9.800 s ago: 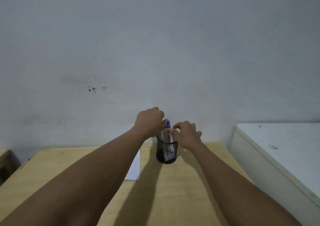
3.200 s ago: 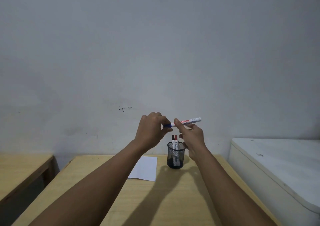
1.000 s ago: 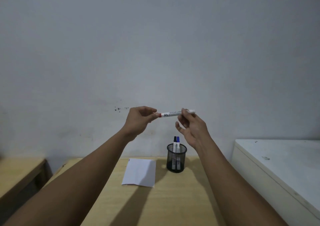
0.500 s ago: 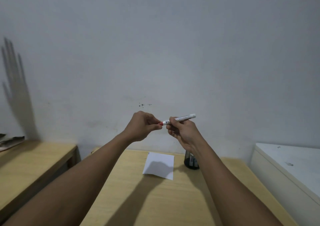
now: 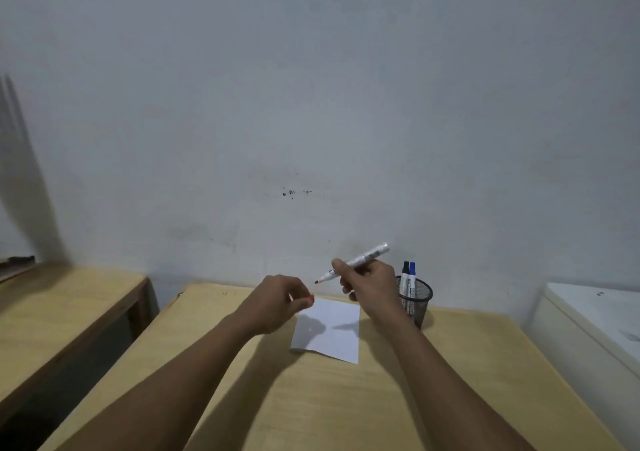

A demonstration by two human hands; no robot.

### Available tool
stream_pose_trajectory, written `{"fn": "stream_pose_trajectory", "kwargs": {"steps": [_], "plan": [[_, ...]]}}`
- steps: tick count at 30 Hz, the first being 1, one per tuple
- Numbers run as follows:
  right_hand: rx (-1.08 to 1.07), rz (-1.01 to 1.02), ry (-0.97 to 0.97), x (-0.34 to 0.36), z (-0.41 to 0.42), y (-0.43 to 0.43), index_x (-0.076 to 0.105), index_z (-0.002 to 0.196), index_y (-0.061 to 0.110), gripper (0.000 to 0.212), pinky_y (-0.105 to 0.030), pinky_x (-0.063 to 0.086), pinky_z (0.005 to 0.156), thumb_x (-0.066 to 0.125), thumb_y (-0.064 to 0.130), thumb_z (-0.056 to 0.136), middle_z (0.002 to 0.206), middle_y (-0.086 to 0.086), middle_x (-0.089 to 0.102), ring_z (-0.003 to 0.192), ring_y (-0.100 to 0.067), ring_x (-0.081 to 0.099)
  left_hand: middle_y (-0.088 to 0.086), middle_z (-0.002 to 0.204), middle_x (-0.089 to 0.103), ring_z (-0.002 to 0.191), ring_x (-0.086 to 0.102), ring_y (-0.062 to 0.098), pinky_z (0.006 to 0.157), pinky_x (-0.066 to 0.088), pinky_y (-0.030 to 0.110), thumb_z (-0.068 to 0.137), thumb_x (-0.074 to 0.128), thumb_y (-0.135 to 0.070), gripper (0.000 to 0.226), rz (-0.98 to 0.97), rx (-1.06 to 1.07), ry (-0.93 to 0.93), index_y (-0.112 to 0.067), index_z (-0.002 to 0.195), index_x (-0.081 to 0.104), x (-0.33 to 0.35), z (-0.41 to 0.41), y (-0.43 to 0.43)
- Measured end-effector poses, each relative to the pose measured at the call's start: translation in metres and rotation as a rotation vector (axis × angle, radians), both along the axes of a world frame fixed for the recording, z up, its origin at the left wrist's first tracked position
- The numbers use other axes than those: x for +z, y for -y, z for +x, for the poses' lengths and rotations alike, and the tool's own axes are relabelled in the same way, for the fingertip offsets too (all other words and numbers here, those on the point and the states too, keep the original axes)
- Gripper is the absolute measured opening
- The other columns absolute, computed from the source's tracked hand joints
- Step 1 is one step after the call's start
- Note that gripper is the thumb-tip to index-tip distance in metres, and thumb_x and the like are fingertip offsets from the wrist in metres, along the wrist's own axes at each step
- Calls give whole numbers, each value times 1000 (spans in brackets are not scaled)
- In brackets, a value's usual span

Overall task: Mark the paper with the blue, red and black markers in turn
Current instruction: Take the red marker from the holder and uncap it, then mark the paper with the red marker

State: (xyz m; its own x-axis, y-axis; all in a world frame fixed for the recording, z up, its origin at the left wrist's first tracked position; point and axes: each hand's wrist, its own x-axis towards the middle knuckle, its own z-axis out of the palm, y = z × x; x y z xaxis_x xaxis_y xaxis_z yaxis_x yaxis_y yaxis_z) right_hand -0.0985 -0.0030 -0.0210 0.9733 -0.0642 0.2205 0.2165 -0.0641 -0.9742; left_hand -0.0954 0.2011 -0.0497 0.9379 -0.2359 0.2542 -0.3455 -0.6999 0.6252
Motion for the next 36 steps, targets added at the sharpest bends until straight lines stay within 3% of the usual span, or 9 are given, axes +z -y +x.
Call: {"fn": "stream_pose_trajectory", "kwargs": {"steps": [3,7,10,12,18,23,28,31,36], "plan": [[11,-1,-31,-24,16,-5,67,89,-4,29,-22,44,46,80,22,88,62,-7,66,50,-14,58,-21,90,65,85,60,5,77,49,27,88,69,-40,6,96,62,4,-35,88,71,-29,11,-4],[66,-9,-116,-52,40,-13,71,95,7,18,-28,47,51,77,23,90,69,-5,71,58,-18,62,-17,100,67,90,60,9,79,52,32,84,64,-49,16,172,141,95,-35,87,71,-61,23,-2],[75,-10,-186,-67,60,-18,76,100,11,19,-37,50,61,80,25,88,76,-6,74,67,-20,64,-14,113,70,101,60,11,87,52,35,86,63,-45,20,202,69,124,-30,94,74,-72,31,0],[98,-28,-197,-74,73,-21,74,104,6,20,-35,52,61,79,15,88,78,-8,73,68,-20,64,-13,118,71,106,61,13,89,51,36,87,62,-44,24,223,4,139,-29,100,75,-78,36,-1],[107,-116,-197,-100,103,-25,70,99,1,18,-37,50,59,77,15,90,79,-23,68,65,-24,61,-8,93,76,89,64,15,79,52,39,84,61,-48,28,211,21,189,-24,90,75,-91,41,-4],[70,-202,-152,-108,111,-25,69,96,-1,17,-30,52,50,75,14,92,74,-17,69,54,-17,60,-11,91,75,92,64,15,83,52,42,82,59,-49,31,196,9,166,-24,93,74,-89,42,-5],[33,-260,-111,-111,114,-31,70,96,8,16,-35,59,61,76,21,90,84,-7,74,70,-21,70,-15,100,75,108,60,18,94,48,48,85,57,-51,46,226,-10,105,-23,120,69,-88,41,-4],[34,-280,-80,-115,113,-32,71,93,17,10,-37,64,77,77,24,89,91,0,76,85,-17,74,-14,101,75,112,58,20,97,46,52,83,57,-53,50,220,-3,90,-23,122,68,-89,42,-5],[15,-311,-99,-118,117,-31,73,103,13,22,-42,64,84,77,29,88,98,1,77,91,-13,74,-6,104,75,114,57,25,97,46,54,83,52,-56,56,233,-16,70,-18,121,67,-88,46,-5]]}}
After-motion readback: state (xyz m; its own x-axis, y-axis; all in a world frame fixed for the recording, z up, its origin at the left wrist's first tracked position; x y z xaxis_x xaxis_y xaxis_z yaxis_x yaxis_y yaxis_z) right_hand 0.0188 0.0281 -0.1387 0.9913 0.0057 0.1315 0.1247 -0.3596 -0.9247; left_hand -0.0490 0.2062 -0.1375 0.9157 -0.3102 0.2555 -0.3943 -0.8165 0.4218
